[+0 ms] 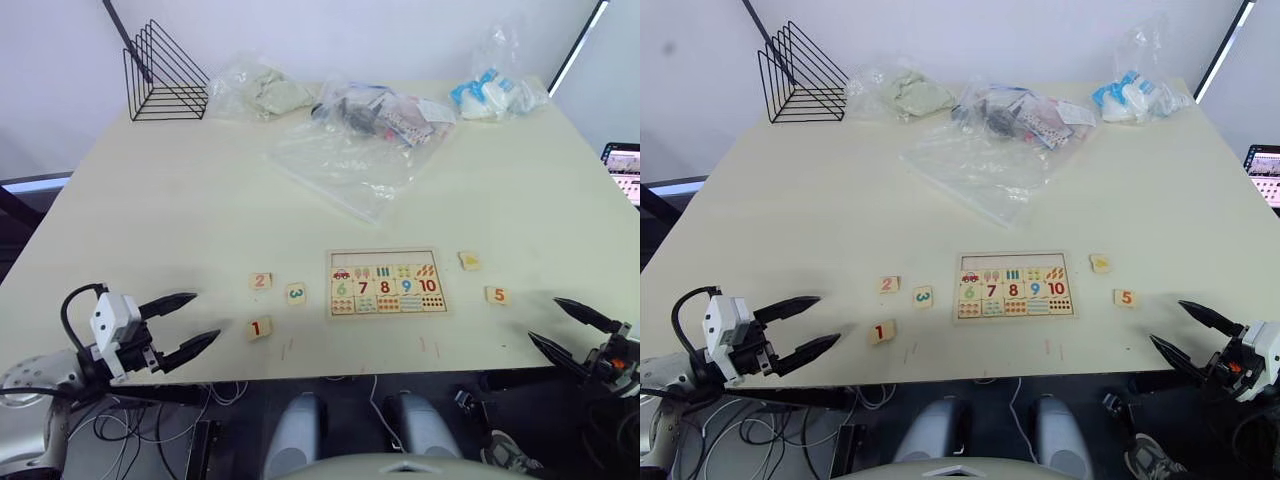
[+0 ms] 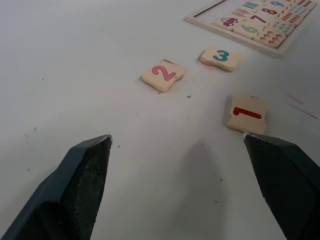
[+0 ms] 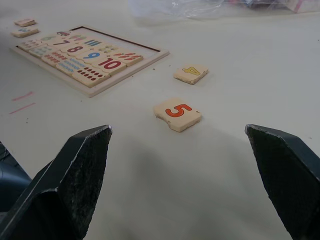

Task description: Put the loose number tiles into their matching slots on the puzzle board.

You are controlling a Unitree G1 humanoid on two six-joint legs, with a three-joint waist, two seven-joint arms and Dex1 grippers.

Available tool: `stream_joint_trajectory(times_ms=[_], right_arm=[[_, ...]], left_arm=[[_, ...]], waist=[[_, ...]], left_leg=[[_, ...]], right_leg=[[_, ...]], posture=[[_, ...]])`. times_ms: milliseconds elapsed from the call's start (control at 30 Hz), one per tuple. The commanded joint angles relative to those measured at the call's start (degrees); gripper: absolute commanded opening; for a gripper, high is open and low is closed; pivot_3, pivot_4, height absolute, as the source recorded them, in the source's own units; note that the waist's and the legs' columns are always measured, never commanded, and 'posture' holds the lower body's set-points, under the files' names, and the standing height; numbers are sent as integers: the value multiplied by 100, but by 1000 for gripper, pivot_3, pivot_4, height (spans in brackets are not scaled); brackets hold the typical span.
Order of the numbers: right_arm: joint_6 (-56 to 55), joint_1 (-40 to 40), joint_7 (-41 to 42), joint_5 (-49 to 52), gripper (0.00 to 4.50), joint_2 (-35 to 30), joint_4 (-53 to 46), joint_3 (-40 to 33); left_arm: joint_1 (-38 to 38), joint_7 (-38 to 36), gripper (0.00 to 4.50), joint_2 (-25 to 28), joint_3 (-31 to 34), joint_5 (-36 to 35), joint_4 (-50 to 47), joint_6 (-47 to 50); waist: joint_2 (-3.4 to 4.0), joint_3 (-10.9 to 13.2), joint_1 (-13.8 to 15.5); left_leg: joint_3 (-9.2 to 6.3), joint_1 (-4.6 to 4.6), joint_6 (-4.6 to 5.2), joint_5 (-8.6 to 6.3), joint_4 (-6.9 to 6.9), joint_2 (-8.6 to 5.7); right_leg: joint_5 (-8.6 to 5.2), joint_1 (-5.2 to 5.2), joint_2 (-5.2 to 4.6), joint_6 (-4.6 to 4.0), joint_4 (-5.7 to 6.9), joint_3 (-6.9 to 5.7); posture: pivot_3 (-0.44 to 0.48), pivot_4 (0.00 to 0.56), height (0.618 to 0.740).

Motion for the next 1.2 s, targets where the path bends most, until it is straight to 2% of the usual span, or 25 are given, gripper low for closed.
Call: stream_joint_trajectory(times_ms=[33, 400, 567, 900, 1200], right_arm=[[-92, 11, 3, 55, 4500, -27, -113, -70], [-135, -61, 135, 148, 4500, 21, -161, -50], [43, 22, 236, 342, 4500, 103, -540, 9], [442, 258, 963, 703, 4500, -94, -1585, 376], [410, 90, 1559, 720, 4500, -146, -1527, 606]], left_arm=[[4, -58, 4463, 94, 62, -30, -7, -115], [-143, -257, 4463, 198, -195, 174, -27, -358], [-354, -285, 4463, 226, -429, 171, -270, -324], [-623, -719, 4463, 524, -761, 220, -282, -405], [-1019, -689, 4463, 668, -1204, 646, -55, -472]], waist=[[0, 0, 0], [0, 0, 6], [0, 0, 5], [2, 0, 4], [1, 1, 11]], left_leg=[[0, 0, 0, 0, 0, 0], [0, 0, 0, 0, 0, 0], [0, 0, 0, 0, 0, 0], [-1, 0, 0, 0, 0, 2], [-3, -1, 0, 0, 3, 0]], right_leg=[[0, 0, 0, -1, 0, 0], [0, 0, 0, -1, 0, 0], [3, 0, 0, 5, 0, 0], [4, 0, 1, 7, 1, -1], [5, 0, 2, 9, 1, -3]], posture=[[0, 150, 740], [0, 150, 740], [0, 150, 740], [0, 150, 740], [0, 150, 740]])
